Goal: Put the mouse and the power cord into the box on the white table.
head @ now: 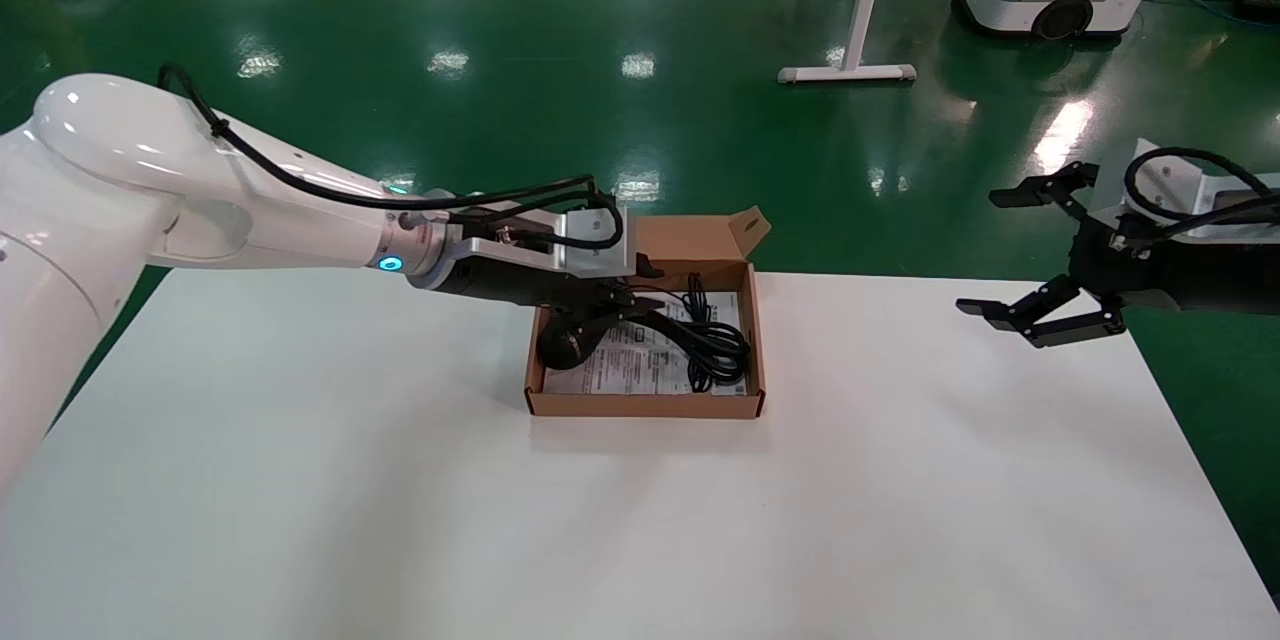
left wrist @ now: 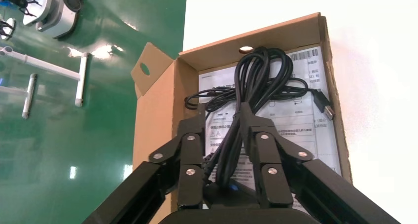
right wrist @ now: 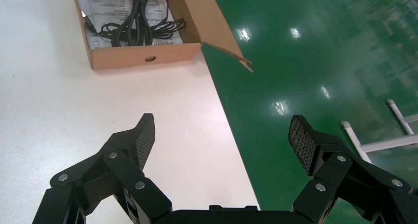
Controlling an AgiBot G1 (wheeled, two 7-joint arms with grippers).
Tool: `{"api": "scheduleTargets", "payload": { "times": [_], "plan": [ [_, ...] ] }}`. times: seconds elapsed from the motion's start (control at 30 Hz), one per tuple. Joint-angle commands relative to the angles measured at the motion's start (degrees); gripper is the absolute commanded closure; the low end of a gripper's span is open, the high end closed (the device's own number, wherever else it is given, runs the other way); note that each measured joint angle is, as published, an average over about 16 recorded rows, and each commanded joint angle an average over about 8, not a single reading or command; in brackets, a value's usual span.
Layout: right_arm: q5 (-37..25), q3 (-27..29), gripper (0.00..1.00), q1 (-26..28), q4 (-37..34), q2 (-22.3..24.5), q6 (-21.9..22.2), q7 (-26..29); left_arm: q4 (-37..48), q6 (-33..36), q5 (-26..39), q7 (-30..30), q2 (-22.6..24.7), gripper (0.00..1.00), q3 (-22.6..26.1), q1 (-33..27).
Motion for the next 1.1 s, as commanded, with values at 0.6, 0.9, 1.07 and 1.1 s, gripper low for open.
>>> {"api": "scheduleTargets", "payload": {
  "times": [0.6,0.9,1.07,1.1],
  "plan": [
    [10.4,6.3,0.00,-12.6,20.8,4.2,-0.6,13.1,-15.8,5.1,-9.7,-9.9,-10.8,0.00,-8.9,10.2],
    [16.1,9.8,0.00,-19.6,32.5,6.6,-0.8,20.4,-25.0,8.1,-15.4,-15.6,-17.2,0.00,-14.2,16.1],
    [19.3,11.8,0.00,-23.5,39.1,7.9,-0.9,24.5,-30.1,9.7,-18.5,-18.8,-20.7,0.00,-17.1,19.3],
    [19.9,12.2,0.00,-24.3,40.4,8.2,-0.9,25.3,-31.1,10.1,-19.1,-19.4,-21.4,0.00,-17.7,20.0]
  ]
}}
